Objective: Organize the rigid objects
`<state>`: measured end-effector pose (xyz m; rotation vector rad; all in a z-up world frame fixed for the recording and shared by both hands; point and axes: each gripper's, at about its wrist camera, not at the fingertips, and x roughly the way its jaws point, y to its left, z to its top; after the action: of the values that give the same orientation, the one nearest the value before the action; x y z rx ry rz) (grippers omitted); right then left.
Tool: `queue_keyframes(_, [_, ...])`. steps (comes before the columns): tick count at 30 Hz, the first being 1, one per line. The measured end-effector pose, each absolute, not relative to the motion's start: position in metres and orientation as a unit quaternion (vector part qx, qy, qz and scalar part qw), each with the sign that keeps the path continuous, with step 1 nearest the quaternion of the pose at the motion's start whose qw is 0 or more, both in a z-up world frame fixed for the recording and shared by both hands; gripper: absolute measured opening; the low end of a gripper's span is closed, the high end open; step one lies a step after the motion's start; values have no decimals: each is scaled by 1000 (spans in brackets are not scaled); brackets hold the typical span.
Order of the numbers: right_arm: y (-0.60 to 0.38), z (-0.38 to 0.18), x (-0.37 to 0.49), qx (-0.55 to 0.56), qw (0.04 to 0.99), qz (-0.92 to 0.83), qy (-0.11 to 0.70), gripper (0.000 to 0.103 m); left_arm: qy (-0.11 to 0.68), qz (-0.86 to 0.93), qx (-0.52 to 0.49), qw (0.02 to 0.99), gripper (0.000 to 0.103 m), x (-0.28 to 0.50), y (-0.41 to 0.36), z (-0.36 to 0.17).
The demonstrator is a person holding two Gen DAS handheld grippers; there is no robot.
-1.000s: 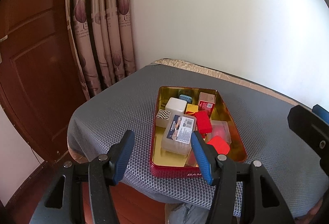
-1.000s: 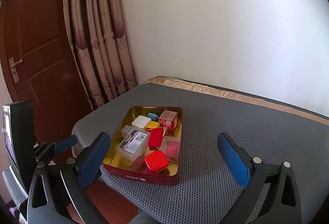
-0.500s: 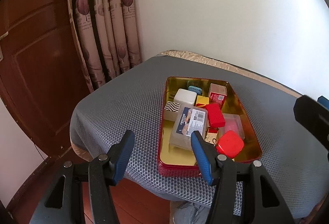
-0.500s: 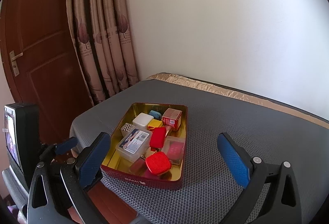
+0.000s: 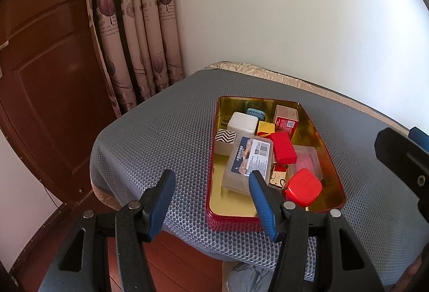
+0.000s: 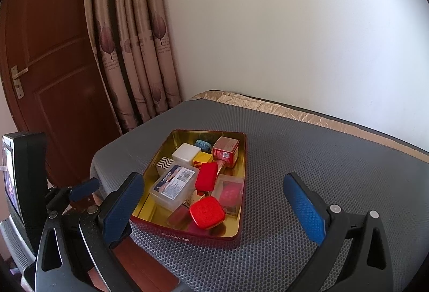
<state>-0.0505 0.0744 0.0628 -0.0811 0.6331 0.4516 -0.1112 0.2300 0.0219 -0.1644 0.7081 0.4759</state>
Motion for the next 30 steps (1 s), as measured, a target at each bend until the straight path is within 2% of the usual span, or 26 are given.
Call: queue_keyframes(30, [75,63,-53,-40,922,227,311,103,348,221,-65,909,58,-108,224,21])
